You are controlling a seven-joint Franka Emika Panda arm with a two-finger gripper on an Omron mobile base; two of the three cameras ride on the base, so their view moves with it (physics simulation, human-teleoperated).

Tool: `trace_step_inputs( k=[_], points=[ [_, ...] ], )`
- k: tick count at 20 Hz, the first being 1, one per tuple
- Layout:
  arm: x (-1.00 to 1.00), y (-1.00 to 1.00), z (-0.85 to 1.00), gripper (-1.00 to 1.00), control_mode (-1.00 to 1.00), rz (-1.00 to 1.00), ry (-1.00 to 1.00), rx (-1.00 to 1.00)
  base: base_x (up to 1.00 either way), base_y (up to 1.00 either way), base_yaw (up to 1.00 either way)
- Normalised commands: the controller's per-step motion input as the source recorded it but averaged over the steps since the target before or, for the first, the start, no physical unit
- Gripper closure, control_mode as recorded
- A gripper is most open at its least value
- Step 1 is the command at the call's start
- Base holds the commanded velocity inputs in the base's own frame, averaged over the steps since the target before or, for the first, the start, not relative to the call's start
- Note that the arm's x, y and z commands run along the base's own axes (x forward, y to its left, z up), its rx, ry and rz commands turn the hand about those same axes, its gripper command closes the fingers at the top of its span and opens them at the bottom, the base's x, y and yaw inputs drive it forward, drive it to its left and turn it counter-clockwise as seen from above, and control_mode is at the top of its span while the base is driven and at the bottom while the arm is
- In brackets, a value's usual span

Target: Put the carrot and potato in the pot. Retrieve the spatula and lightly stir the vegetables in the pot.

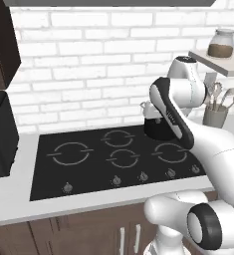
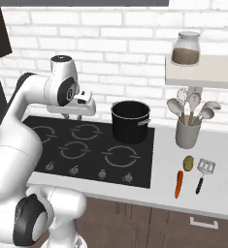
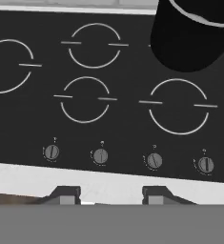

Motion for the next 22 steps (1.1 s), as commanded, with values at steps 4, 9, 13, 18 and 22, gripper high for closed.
trace_step_inputs(
  k=[4, 9, 13, 18, 22],
  points=[
    [0.0, 0.0, 0.0, -1.0, 1.0, 0.0, 0.0, 0.0, 0.0, -0.04, 0.0],
    [0.0, 0.0, 0.0, -1.0, 1.0, 0.0, 0.0, 0.0, 0.0, -0.5, 0.0],
    [0.0, 0.0, 0.0, -1.0, 1.0, 0.0, 0.0, 0.0, 0.0, -0.71, 0.0],
    [0.0, 0.0, 0.0, -1.0, 1.0, 0.0, 0.0, 0.0, 0.01, -0.62, 0.0],
    [0.0, 0.0, 0.0, -1.0, 1.0, 0.0, 0.0, 0.0, 0.13, -0.46, 0.0]
  ],
)
